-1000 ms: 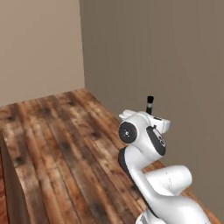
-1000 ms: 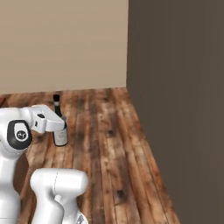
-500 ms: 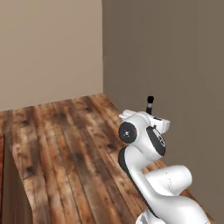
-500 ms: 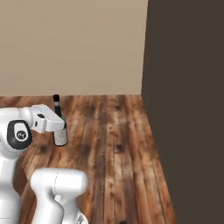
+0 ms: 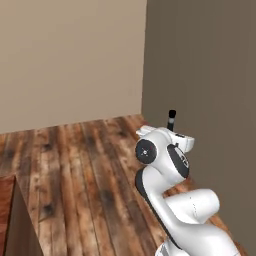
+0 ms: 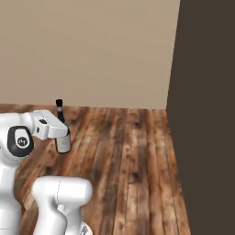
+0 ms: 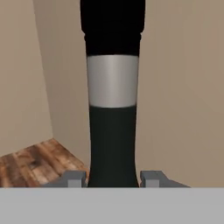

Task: There is a wine glass and glass cup on the dining counter. Place the wine bottle next to the wine glass and the juice bottle next to the glass cup.

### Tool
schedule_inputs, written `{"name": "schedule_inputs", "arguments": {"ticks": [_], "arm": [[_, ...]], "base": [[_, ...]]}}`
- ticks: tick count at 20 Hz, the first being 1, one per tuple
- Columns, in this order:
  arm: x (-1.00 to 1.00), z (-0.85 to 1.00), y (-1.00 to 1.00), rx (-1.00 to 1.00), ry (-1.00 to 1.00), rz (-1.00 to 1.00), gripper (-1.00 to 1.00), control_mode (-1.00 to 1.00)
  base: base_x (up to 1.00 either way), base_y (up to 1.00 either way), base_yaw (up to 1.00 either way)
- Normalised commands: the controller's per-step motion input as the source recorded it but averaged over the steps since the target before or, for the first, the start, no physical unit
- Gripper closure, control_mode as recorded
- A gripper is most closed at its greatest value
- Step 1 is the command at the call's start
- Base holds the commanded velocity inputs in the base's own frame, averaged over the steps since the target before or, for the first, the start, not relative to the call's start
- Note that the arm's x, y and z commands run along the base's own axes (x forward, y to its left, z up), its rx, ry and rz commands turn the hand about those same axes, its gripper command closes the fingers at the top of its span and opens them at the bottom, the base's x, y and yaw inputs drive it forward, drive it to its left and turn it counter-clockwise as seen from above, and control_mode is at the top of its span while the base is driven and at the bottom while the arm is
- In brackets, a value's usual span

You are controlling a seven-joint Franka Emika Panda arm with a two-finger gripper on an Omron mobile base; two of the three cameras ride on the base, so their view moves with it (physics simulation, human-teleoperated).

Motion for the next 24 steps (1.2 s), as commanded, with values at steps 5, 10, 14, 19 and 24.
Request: {"name": "schedule_inputs", "arguments": {"ticks": [5,10,14,19,24], "arm": [[0.0,0.0,0.0,0.0,0.0,0.0,1.0,1.0],[0.0,0.0,0.0,0.0,0.0,0.0,1.0,1.0],[0.0,0.0,0.0,0.0,0.0,0.0,1.0,1.0],[0.0,0.0,0.0,0.0,0.0,0.0,1.0,1.0],[0.0,0.0,0.0,0.0,0.0,0.0,1.0,1.0]], "base": [[0.89,-0.14,0.26],[0.88,-0.12,0.28],[0.87,-0.09,0.29],[0.87,-0.08,0.29],[0.85,-0.02,0.33]]}}
